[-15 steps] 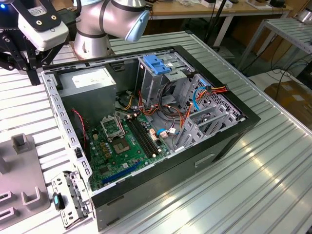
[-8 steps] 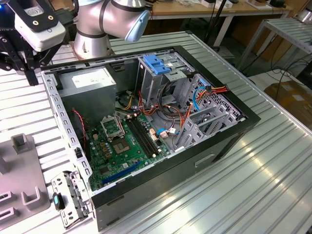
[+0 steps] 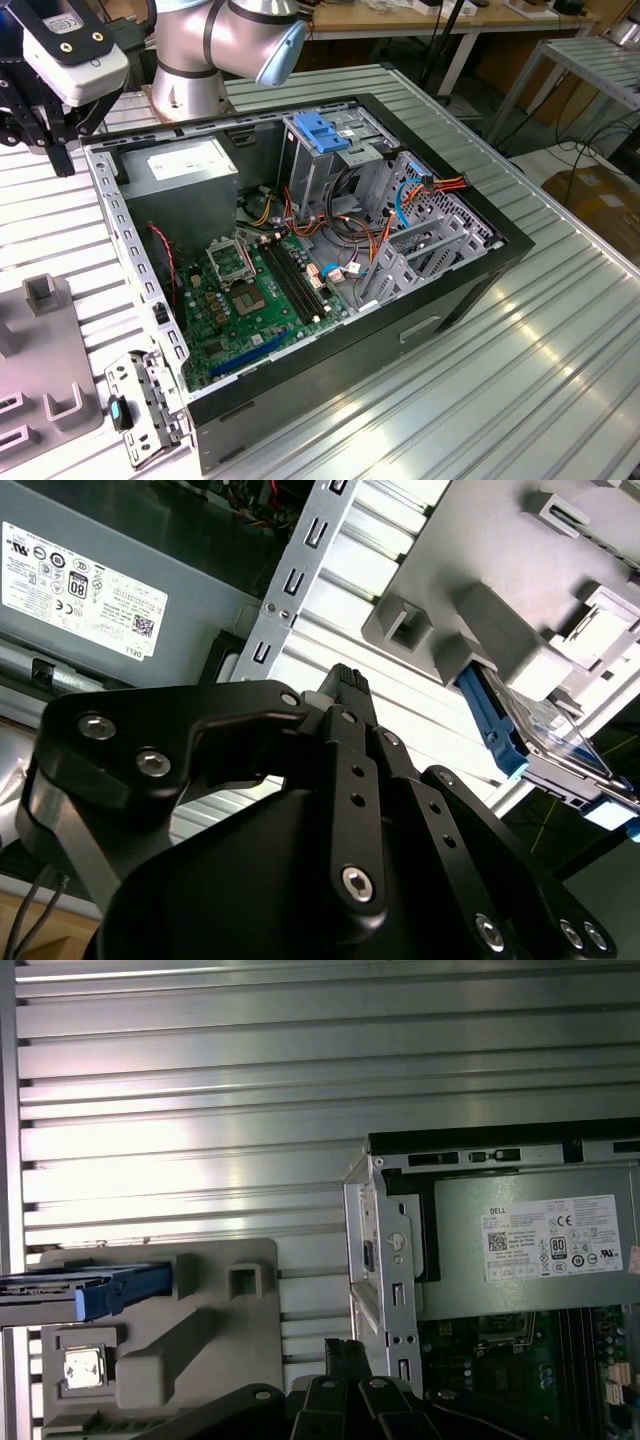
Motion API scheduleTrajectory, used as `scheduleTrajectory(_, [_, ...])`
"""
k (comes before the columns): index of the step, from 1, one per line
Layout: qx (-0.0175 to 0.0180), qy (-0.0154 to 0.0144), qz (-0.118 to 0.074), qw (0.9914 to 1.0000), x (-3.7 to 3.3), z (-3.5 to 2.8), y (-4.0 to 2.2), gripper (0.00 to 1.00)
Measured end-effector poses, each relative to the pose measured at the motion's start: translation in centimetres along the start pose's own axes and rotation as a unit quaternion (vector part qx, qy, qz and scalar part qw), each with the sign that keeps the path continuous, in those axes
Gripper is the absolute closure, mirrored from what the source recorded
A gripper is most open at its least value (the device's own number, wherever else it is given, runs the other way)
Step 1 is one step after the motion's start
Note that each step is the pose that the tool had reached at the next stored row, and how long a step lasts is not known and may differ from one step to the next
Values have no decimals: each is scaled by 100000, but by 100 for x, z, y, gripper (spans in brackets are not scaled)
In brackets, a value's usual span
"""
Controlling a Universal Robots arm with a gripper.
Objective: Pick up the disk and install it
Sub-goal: 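Reach for the disk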
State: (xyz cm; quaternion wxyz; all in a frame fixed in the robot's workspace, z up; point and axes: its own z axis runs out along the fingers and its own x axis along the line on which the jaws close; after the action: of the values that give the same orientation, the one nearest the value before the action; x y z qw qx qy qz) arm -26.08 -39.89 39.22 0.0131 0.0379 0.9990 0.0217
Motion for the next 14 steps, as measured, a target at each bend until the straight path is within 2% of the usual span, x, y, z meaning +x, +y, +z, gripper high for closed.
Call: scheduleTrajectory(14, [1,-1,2,100000,70,-2,-5,89])
